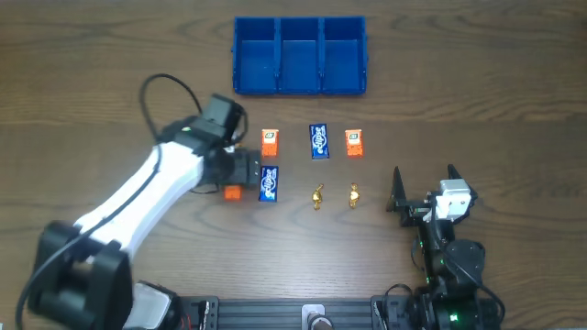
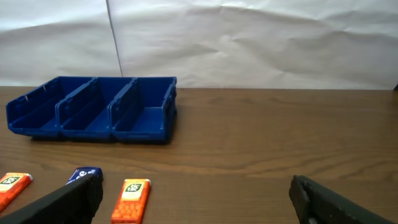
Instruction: Sort Candies Into Trays
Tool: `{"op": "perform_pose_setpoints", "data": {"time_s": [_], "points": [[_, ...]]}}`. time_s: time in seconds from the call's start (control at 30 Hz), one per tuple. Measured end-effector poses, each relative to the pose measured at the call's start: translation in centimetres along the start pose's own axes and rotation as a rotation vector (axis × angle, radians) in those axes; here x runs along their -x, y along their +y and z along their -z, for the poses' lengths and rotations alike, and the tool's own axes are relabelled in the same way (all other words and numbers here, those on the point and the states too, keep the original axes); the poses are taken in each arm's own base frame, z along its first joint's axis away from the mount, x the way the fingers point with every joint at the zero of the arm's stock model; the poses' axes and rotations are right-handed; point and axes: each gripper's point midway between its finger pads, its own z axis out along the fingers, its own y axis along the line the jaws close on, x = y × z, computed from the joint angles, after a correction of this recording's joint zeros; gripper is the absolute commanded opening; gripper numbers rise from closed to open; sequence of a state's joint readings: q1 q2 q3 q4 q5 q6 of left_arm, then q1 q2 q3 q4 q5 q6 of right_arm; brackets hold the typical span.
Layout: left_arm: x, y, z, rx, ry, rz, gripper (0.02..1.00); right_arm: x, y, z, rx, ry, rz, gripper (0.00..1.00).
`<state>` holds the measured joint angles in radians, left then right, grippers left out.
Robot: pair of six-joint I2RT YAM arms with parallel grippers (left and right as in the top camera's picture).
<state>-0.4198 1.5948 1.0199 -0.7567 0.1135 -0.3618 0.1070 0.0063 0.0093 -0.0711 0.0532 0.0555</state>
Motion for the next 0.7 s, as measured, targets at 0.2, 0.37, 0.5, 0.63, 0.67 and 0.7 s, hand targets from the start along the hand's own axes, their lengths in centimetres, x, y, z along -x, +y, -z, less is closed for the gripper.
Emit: {"op": "perform_pose_setpoints", "data": {"time_s": [0.2, 0.37, 0.5, 0.63, 0.67, 0.7], "points": [[-1.1, 0.7, -3.0, 0.063, 0.095, 0.055, 0.969, 0.0, 0.0, 0.0, 0.0, 0.0, 0.0, 0.998], [-1.0, 0.9, -3.5, 0.072, 0.084, 0.057, 0.936, 0.0, 0.0, 0.0, 0.0, 0.0, 0.0, 0.998], [-1.5, 1.6, -3.9, 0.098, 0.09, 0.059, 0.866, 0.0, 0.0, 0.0, 0.0, 0.0, 0.0, 0.998], [-1.5, 1.9, -4.6, 0.12, 0.098, 0.06, 0.812, 0.0, 0.0, 0.0, 0.0, 0.0, 0.0, 0.998], [-1.4, 1.9, -4.9, 0.122, 0.099, 0.06, 0.779, 0.0, 0.0, 0.0, 0.0, 0.0, 0.0, 0.998], [-1.4, 2.0, -5.0, 0.124, 0.1, 0.06, 0.737, 0.0, 0.0, 0.0, 0.0, 0.0, 0.0, 0.998]]}}
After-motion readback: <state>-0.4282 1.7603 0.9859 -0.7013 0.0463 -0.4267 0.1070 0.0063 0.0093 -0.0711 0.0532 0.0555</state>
